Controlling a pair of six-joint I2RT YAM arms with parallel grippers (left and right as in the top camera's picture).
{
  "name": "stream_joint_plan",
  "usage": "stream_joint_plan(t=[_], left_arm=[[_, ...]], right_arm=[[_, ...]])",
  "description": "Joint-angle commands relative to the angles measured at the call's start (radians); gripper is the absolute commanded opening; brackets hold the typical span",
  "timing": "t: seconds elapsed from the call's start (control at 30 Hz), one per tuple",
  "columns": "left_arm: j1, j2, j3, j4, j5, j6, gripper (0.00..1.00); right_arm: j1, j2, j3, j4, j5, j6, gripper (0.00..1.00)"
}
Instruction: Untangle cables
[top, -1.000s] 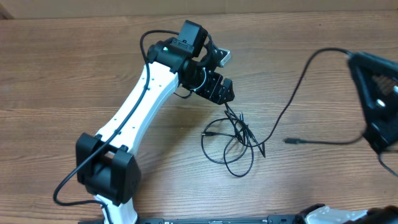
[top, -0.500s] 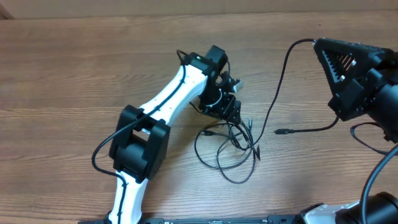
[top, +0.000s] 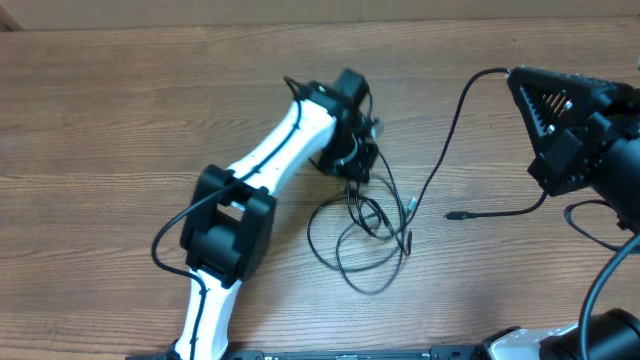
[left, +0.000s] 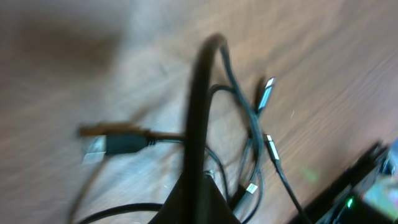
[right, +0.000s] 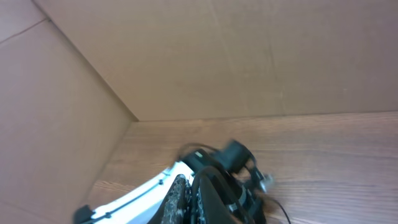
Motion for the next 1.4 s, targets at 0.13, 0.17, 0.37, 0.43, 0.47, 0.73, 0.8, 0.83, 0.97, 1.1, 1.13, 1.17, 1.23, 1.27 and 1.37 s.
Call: stream_joint_plan(t=[0.13, 0.17, 0.37, 0.43, 0.47, 0.73, 0.8, 0.83, 0.97, 1.1, 1.13, 1.17, 1.23, 1.27, 1.37], left_arm=[[0.130, -0.166, 0.234, -0.047, -0.275, -0.080, 0.04], [0.142, -0.176, 0.241, -0.056, -0.309, -0.080, 0.04], [0.188, -0.168, 0.232, -0.138, -0.462, -0.079, 0.04], [0.193, -0.164, 0.223, -0.152, -0.502, -0.079, 0.04], [0.194, -0.161, 0.212, -0.155, -0.537, -0.080, 0.04], [0.195, -0.158, 0.169, -0.136, -0.567, -0.080, 0.04], [0.195, -0.158, 0.169, -0.137, -0.567, -0.079, 0.04], [0.195, -0.158, 0.169, -0.136, -0.566, -0.079, 0.04], [0.192, -0.158, 0.169, -0.128, -0.565, -0.080, 0.04], [0.192, -0.158, 0.169, -0.132, -0.558, -0.080, 0.04], [0.192, -0.158, 0.169, -0.135, -0.557, -0.080, 0.07], [0.196, -0.158, 0.169, -0.136, -0.555, -0.079, 0.21], [0.201, -0.158, 0.169, -0.135, -0.536, -0.079, 0.57], [0.203, -0.158, 0.169, -0.134, -0.521, -0.079, 0.64], [0.202, -0.159, 0.171, -0.135, -0.497, -0.063, 0.69]], right_arm=[[0.002, -0.015, 0.008, 0.002, 0.096, 0.000, 0.04], [0.002, -0.022, 0.008, 0.003, 0.118, 0.001, 0.04], [0.002, -0.111, 0.008, 0.021, 0.314, 0.003, 0.04], [0.002, -0.148, 0.009, 0.034, 0.383, 0.005, 0.04], [0.002, -0.182, 0.009, 0.047, 0.450, 0.007, 0.04], [0.002, -0.272, 0.009, 0.058, 0.683, 0.080, 0.04], [0.002, -0.274, 0.009, 0.059, 0.672, 0.081, 0.04], [0.002, -0.274, 0.009, 0.058, 0.663, 0.080, 0.04], [0.002, -0.267, -0.016, 0.059, 0.610, 0.079, 0.04], [0.002, -0.261, -0.067, 0.063, 0.488, 0.079, 0.04], [0.002, -0.257, -0.081, 0.063, 0.454, 0.079, 0.04], [0.002, -0.253, -0.098, 0.060, 0.418, 0.079, 0.04], [0.002, -0.248, -0.140, 0.042, 0.365, 0.079, 0.04], [0.002, -0.247, -0.159, 0.035, 0.359, 0.080, 0.04], [0.002, -0.246, -0.229, 0.024, 0.360, 0.080, 0.04]])
